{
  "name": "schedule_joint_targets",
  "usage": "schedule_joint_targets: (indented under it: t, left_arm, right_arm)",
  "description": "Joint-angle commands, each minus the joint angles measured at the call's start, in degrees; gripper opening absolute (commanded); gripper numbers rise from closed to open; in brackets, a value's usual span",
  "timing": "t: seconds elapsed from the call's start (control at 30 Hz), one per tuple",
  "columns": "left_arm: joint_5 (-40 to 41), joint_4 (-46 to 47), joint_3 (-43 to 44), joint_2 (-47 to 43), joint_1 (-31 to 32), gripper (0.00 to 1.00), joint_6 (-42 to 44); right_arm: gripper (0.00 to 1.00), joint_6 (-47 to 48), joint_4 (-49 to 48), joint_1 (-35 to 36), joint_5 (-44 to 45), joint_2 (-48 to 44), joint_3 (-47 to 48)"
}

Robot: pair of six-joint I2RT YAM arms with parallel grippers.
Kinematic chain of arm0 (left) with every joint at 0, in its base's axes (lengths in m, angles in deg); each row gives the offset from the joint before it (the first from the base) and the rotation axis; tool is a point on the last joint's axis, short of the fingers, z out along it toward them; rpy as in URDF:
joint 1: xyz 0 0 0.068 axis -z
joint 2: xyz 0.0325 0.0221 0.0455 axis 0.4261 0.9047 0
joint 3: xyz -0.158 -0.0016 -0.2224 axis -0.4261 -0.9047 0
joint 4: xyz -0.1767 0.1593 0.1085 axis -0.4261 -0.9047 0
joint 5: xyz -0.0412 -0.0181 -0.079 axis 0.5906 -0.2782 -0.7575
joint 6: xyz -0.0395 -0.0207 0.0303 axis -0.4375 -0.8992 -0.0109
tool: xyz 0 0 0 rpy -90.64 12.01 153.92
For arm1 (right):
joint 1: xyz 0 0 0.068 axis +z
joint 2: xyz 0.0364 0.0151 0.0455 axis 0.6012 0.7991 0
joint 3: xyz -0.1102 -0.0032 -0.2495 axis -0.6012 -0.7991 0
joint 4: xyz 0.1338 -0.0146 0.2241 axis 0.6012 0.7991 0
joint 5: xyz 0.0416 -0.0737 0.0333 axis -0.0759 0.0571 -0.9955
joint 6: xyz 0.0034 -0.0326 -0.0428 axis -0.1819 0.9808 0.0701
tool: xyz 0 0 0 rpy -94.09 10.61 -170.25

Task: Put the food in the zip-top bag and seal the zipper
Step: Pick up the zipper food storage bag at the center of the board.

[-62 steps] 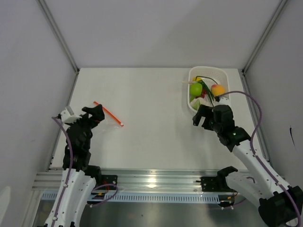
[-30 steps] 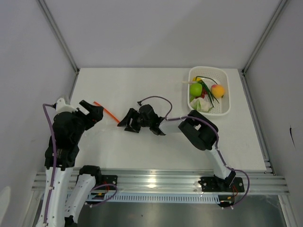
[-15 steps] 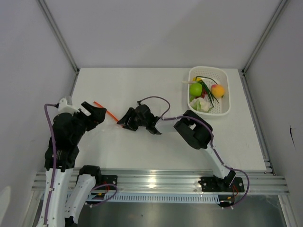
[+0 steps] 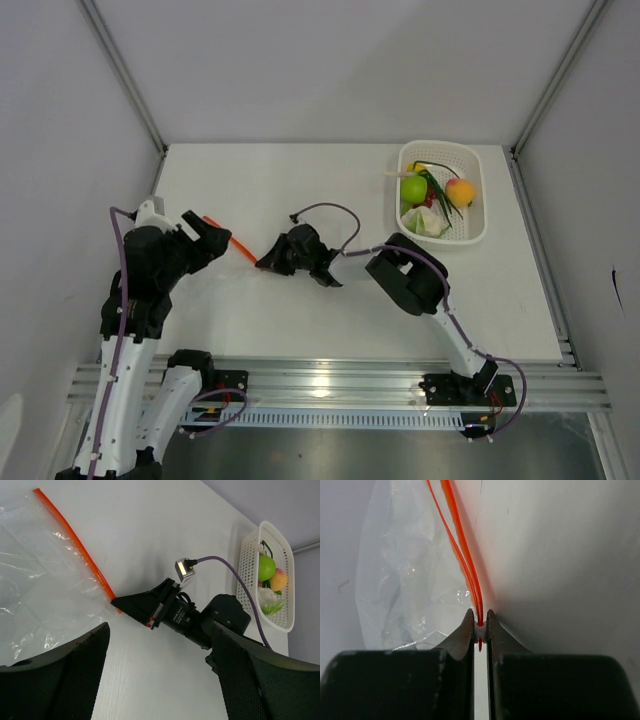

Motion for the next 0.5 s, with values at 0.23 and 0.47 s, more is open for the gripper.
schedule_joint_targets:
  t: [0.23,0.47]
  left_arm:
    - [-7.08,-0.21,3.31,7.97,-0.50,0.77,1.22]
    - [-7.80,-5.30,13.75,18.86,3.71,0.73,3.69]
  right_arm:
    - [0.00,23.34,7.35,-1.80,10.72,-24.86,-12.30]
    - [0.00,40.94,18.80,2.06,23.73,-38.33,-12.22]
